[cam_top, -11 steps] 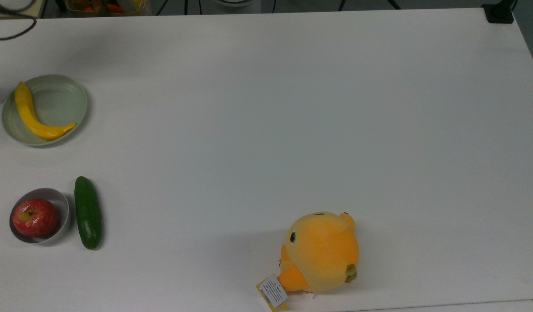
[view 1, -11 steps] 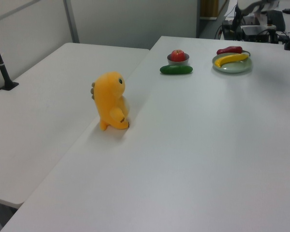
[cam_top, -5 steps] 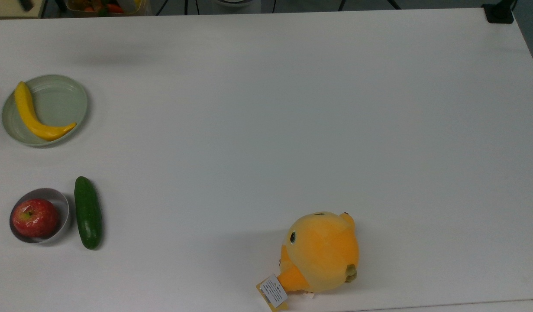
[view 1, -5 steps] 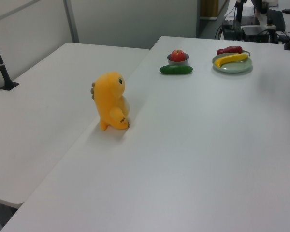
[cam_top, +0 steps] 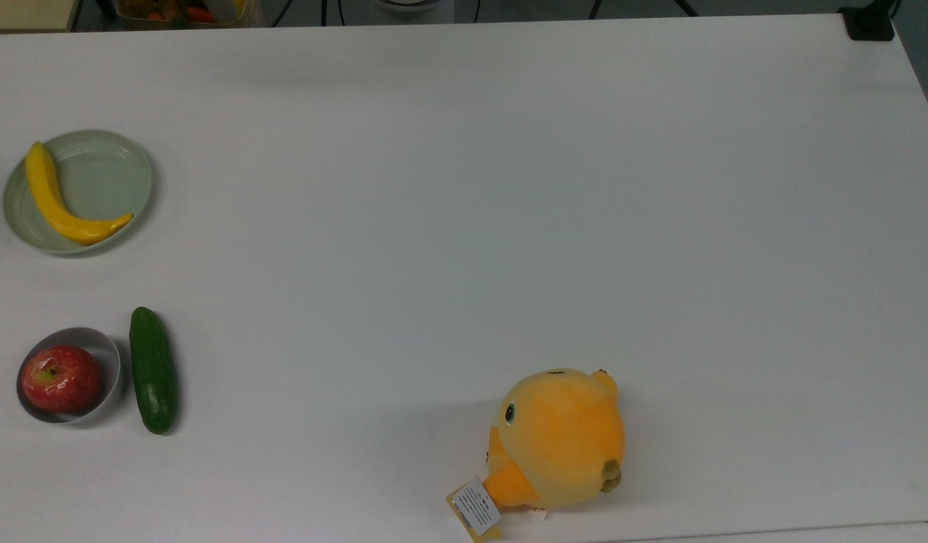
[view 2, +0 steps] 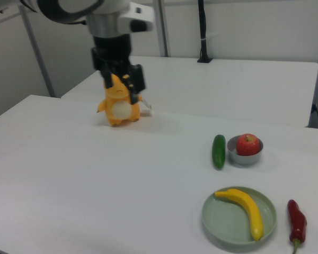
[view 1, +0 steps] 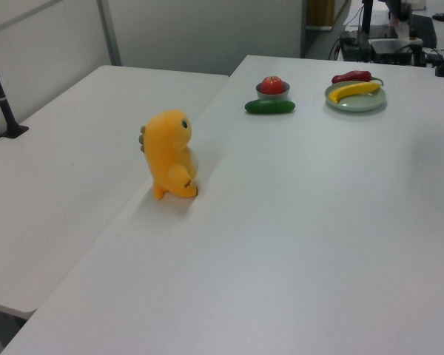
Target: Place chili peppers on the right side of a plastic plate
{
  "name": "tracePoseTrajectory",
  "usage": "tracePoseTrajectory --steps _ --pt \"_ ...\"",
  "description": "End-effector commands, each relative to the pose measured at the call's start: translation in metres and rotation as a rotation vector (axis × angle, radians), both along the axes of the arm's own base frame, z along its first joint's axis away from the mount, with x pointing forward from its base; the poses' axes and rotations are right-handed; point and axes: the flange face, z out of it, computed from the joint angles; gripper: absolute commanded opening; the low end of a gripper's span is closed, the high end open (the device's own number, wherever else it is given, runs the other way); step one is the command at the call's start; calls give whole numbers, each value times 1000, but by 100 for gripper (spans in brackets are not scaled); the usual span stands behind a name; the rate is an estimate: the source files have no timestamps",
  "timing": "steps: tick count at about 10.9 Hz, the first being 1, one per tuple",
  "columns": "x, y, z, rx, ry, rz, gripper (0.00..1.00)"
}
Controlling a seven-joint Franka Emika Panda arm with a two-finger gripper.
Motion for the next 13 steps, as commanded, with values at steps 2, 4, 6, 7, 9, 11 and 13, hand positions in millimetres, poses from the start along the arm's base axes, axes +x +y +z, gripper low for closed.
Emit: tracePoseTrajectory --steps 2,4,6,7,9,11,13 --pt "0 113 0 5 85 41 100" --pt "2 150 -4 -43 99 102 100" --pt "6 169 -14 -64 101 148 100" --pt "9 170 -22 -79 101 163 100" --pt "23 177 -38 -120 49 250 100" --pt "41 168 -50 -151 18 284 100" --pt "40 160 -50 -141 16 331 100"
